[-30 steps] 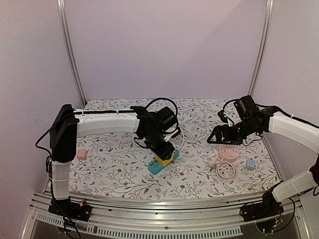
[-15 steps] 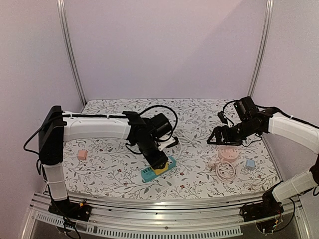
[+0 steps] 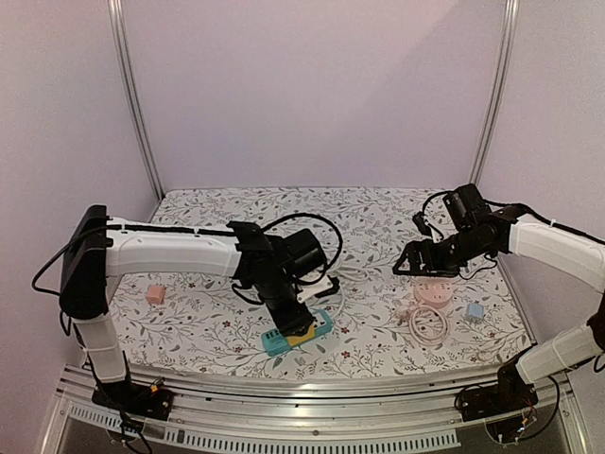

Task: Insert the plug

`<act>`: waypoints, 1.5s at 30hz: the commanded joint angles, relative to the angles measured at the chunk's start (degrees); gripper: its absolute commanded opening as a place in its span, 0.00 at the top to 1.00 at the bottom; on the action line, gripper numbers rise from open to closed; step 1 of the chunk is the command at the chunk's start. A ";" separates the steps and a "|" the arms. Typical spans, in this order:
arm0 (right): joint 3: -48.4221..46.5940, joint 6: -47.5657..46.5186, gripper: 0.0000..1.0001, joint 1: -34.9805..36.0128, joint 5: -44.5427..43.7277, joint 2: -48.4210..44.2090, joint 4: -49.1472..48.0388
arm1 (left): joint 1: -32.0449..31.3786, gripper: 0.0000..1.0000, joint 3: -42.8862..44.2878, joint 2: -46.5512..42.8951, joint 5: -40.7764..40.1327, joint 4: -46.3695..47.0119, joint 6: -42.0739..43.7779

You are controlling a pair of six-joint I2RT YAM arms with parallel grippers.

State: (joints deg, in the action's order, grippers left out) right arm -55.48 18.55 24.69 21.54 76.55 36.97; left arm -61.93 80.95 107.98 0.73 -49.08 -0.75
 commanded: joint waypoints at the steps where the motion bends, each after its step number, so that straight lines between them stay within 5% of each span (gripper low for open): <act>1: 0.33 -0.96 0.01 -0.18 0.74 -0.23 -0.74 | -2.76 0.96 -4.74 4.11 -2.97 -13.01 4.11; 18: 0.23 -1.17 0.01 -0.20 1.75 0.29 -1.09 | -5.77 0.91 -6.33 0.88 -1.18 -12.72 5.75; 27: 0.29 -1.28 0.01 -0.22 1.67 -0.20 -0.80 | -5.40 0.47 -8.01 0.56 -3.63 -10.17 3.82; 33: 0.11 -1.24 0.01 -0.24 1.71 0.01 -0.72 | -5.22 0.28 -5.52 0.14 -4.84 -10.00 2.94; 36: 0.37 -1.15 0.01 -0.25 1.69 -0.24 -0.83 | -5.13 0.02 -3.96 -0.12 -5.41 -10.36 2.62; 45: 0.99 -0.80 0.01 -0.24 1.75 -0.70 -1.02 | -4.63 0.01 1.26 -2.75 -7.12 -11.67 1.07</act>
State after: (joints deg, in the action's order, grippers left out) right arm -55.40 17.76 24.69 22.90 76.58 36.80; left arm -66.81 78.85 107.66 -5.39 -59.40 1.45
